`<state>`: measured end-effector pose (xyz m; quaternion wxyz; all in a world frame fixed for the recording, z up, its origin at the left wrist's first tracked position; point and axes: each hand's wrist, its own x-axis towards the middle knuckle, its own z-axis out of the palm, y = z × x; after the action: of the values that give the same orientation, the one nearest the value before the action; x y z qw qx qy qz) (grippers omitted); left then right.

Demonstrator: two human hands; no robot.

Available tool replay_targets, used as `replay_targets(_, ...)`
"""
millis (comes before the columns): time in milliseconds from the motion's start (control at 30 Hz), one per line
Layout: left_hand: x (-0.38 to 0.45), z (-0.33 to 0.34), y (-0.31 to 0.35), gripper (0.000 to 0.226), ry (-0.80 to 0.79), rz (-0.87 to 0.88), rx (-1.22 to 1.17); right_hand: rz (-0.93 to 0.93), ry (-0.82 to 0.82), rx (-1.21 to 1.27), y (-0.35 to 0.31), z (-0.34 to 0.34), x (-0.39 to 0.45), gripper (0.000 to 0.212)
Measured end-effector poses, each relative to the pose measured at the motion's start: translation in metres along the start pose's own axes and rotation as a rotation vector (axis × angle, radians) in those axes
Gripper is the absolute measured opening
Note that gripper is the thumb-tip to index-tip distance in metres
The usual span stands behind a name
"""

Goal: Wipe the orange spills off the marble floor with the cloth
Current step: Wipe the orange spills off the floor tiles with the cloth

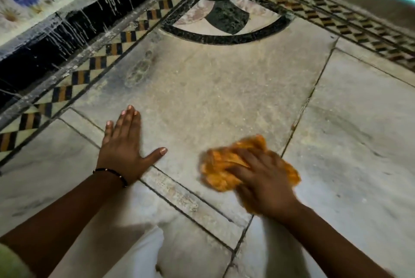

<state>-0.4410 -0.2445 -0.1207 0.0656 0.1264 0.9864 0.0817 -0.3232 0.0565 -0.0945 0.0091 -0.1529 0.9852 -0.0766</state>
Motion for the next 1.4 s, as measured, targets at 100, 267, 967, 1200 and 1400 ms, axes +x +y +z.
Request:
replay_targets(100, -0.001, -0.001, 0.002, 0.111, 0.003, -0.013, -0.021, 0.253, 0.059, 0.002, 0.049, -0.008, -0.029, 0.046)
replay_targets(267, 0.011, -0.005, 0.044, 0.104, -0.006, 0.179, -0.030, 0.748, 0.113, -0.018, 0.088, -0.013, 0.060, 0.049)
replay_targets(967, 0.101, 0.007, 0.090, 0.108, -0.032, 0.371, -0.018, 0.172, 0.067, 0.024, 0.102, -0.007, 0.124, 0.049)
replay_targets(1200, 0.100, 0.006, 0.093, 0.108, -0.022, 0.357, -0.020, 0.582, 0.182, -0.062, 0.209, -0.027, 0.141, 0.055)
replay_targets(1400, 0.101, 0.004, 0.094, 0.108, -0.056, 0.349, 0.008, 0.389, 0.076, 0.012, 0.142, -0.010, 0.229, 0.048)
